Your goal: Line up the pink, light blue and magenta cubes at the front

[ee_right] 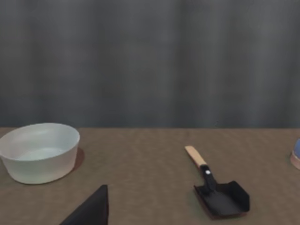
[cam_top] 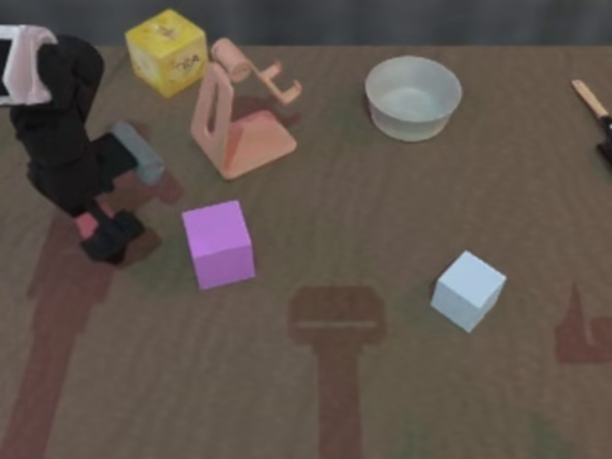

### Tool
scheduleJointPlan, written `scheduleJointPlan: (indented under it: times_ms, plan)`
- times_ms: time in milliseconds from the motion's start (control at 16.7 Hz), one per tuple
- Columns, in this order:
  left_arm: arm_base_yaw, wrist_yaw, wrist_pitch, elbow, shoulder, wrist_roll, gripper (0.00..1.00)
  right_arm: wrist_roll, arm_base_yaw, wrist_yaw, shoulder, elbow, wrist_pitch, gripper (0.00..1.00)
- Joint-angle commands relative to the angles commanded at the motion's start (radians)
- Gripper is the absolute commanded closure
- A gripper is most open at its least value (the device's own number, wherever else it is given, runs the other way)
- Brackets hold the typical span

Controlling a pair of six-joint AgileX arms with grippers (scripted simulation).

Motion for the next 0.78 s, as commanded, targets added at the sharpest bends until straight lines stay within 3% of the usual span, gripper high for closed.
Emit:
scheduleJointPlan:
  times_ms: [360,780]
  plan:
    - [0.0,0.0,0.0,0.0,0.0,0.0,0.98,0.0,0.0,0.0,0.0,0.0,0.0,0.0]
    - [0.0,0.0,0.0,0.0,0.0,0.0,1.0,0.0,0.0,0.0,0.0,0.0,0.0,0.0]
